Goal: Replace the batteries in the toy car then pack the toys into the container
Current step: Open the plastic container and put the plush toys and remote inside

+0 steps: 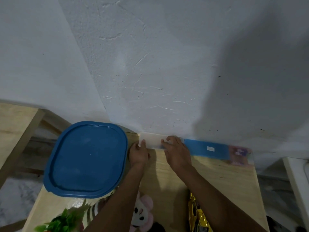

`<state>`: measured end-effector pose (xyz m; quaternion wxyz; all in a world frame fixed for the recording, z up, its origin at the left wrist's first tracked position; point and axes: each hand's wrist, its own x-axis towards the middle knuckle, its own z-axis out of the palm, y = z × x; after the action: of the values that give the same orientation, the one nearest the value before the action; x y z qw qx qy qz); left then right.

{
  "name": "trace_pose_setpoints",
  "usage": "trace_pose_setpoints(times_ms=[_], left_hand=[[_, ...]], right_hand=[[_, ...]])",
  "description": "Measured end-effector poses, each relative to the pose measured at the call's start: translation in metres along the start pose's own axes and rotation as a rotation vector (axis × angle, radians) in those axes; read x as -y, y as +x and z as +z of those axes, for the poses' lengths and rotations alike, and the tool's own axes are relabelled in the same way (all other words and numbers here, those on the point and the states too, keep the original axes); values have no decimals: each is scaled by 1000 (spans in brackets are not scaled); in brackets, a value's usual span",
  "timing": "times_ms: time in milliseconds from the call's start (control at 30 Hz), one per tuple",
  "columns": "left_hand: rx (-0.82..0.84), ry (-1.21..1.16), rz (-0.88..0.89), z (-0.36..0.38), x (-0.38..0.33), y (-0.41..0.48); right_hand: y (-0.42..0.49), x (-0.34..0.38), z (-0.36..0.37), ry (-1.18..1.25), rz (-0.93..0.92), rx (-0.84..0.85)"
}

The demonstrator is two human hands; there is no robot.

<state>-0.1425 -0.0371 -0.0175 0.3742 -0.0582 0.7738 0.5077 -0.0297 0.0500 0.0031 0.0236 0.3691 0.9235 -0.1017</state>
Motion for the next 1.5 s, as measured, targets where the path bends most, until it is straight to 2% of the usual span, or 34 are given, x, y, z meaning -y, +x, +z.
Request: trace_pose_setpoints(times_ms=[233,333,533,633,733,833,933,1033,1133,1267,1400,1500], left_hand=[[-17,7,-30,0,-9,-11],[-1,-42,82,-5,-16,-47],[139,8,375,-46,-22,-99],[37,55,571,-85,-37,-119],[-174,92,717,-133,-40,-124],[-436,62,637,-187,-29,-114],[-510,23,441,-238,-14,-90],[-379,9,230,-270,-2,-65],[-201,36,125,-287,8,-44],[-25,-22,114,-300,15,-21],[61,-71,95,-298,15,-16],[91,-74,145,-292,17,-16]], right_hand=[[-8,-5,-16,155,-13,42],[-23,-4,-26,302,26,-22],[-67,-2,-36,578,93,-93],[-84,10,-38,647,68,-77],[-93,31,-41,683,-16,-76],[-101,59,-46,676,-103,-73],[-105,92,-55,609,-217,-77],[-103,131,-58,502,-328,-15],[-96,174,-54,402,-387,66],[-86,228,-44,290,-390,197],[-75,266,-29,168,-373,325],[-69,283,-17,99,-292,384]])
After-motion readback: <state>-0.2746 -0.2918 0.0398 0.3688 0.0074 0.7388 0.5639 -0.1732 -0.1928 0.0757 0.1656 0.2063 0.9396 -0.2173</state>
